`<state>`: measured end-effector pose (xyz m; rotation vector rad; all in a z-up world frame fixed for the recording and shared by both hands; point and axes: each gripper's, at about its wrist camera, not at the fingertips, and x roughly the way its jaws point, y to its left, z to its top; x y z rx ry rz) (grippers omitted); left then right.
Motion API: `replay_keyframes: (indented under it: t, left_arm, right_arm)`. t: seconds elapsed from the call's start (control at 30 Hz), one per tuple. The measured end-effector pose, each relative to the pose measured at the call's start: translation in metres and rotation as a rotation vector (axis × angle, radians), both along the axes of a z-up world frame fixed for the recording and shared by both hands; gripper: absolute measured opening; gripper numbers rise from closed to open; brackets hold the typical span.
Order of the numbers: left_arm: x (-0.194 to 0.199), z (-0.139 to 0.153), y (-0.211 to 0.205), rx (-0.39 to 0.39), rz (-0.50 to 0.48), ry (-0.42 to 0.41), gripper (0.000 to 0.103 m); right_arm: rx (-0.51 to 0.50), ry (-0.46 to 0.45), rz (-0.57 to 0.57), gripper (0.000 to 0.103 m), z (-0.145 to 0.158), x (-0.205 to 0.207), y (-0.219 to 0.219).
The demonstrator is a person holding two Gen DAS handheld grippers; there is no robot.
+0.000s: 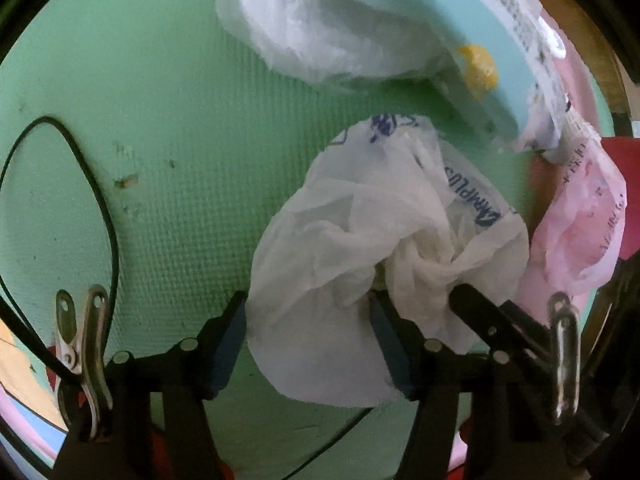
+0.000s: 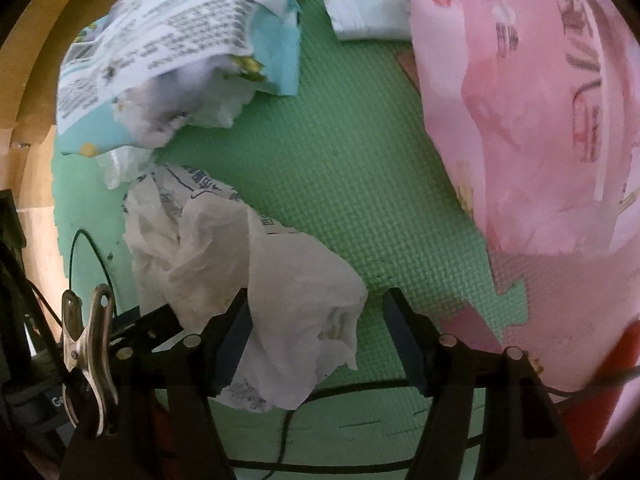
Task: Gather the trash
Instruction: 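Close the left gripper on the white bag while the right gripper also grips it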
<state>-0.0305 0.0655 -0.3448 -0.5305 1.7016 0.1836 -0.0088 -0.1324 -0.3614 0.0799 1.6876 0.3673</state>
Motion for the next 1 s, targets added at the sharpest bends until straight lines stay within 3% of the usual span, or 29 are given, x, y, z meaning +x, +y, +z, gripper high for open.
replay_keyframes:
  t: [0.23, 0.3, 0.33, 0.37, 0.4, 0.43, 0.47, 0.5, 0.73, 1.0]
  left_arm:
    - [-0.009, 0.001, 0.003, 0.028, 0.032, 0.024, 0.064]
    - [-0.005, -0.002, -0.005, 0.047, 0.022, 0.036, 0.056]
    - [-0.005, -0.001, -0.006, 0.047, 0.010, 0.032, 0.047]
    - [-0.006, 0.001, -0.006, 0.032, 0.005, 0.025, 0.037]
    - [-0.004, 0.002, -0.007, 0.015, 0.004, 0.024, 0.034]
    - [-0.004, 0.004, -0.009, 0.000, 0.005, 0.021, 0.028]
    - [-0.006, 0.006, -0.013, -0.004, 0.003, 0.012, 0.024]
    - [-0.006, 0.009, -0.015, -0.006, -0.005, 0.001, 0.024]
    - [-0.008, 0.042, -0.015, -0.025, -0.029, -0.081, 0.016]
    - [-0.017, 0.108, 0.002, -0.053, -0.009, -0.168, 0.012]
  right_arm:
    - [0.004, 0.023, -0.042, 0.071, -0.001, 0.007, -0.008]
    - [-0.003, 0.031, -0.052, 0.071, -0.002, 0.009, -0.008]
    - [-0.008, 0.034, -0.039, 0.071, -0.001, 0.015, -0.009]
    - [-0.019, 0.034, -0.026, 0.068, -0.003, 0.017, -0.007]
    - [-0.033, 0.027, -0.015, 0.064, -0.002, 0.017, -0.007]
    - [-0.036, 0.010, -0.013, 0.049, -0.001, 0.019, -0.003]
    - [0.002, 0.015, -0.016, 0.023, -0.001, 0.020, -0.004]
    - [0.021, 0.033, -0.020, 0.018, -0.001, 0.021, -0.003]
    - [0.074, -0.011, -0.059, 0.010, 0.023, 0.031, -0.020]
    - [0.127, -0.070, -0.082, 0.008, 0.072, 0.036, -0.046]
